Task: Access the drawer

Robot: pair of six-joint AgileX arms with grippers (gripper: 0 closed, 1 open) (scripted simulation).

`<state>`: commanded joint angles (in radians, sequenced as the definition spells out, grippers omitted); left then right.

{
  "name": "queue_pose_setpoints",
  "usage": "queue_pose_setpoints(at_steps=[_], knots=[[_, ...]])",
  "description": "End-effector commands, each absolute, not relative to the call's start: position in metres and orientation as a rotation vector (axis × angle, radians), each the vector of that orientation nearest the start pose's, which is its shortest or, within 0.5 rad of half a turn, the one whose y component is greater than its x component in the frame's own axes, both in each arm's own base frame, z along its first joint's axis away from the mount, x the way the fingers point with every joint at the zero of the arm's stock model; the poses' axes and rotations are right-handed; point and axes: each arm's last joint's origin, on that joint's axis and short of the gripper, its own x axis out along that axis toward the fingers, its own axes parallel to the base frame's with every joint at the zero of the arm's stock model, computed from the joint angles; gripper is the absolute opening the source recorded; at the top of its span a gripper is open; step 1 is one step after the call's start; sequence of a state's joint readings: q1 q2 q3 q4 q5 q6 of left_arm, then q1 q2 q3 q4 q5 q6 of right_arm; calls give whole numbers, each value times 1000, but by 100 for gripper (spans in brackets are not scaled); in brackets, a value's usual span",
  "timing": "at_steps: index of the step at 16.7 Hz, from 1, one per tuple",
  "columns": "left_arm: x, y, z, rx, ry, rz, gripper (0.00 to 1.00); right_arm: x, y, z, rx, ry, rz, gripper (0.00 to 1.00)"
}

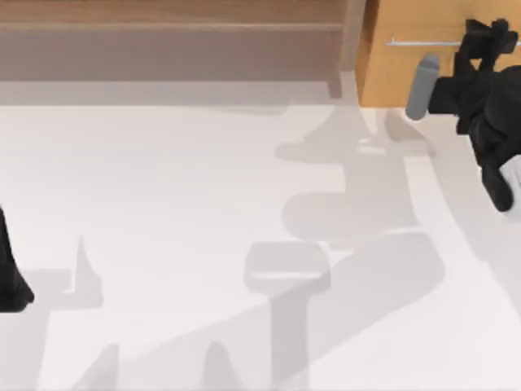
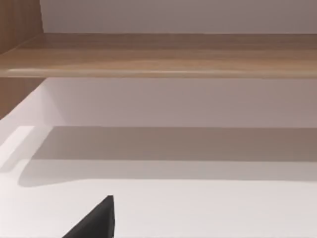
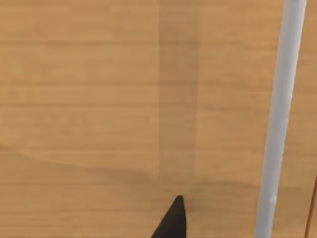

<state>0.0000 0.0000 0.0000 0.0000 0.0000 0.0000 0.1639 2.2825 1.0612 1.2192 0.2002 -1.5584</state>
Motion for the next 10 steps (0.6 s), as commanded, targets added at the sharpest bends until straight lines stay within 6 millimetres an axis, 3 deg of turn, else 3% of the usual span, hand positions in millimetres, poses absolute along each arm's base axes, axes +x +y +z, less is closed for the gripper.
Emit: queue_pose_setpoints(at_steps=[5, 10], knots=[[106, -1, 160, 0, 0, 0, 100, 431, 69, 89, -1571, 8, -8, 2], [106, -1, 160, 0, 0, 0, 100, 431, 69, 89, -1571, 8, -8, 0]])
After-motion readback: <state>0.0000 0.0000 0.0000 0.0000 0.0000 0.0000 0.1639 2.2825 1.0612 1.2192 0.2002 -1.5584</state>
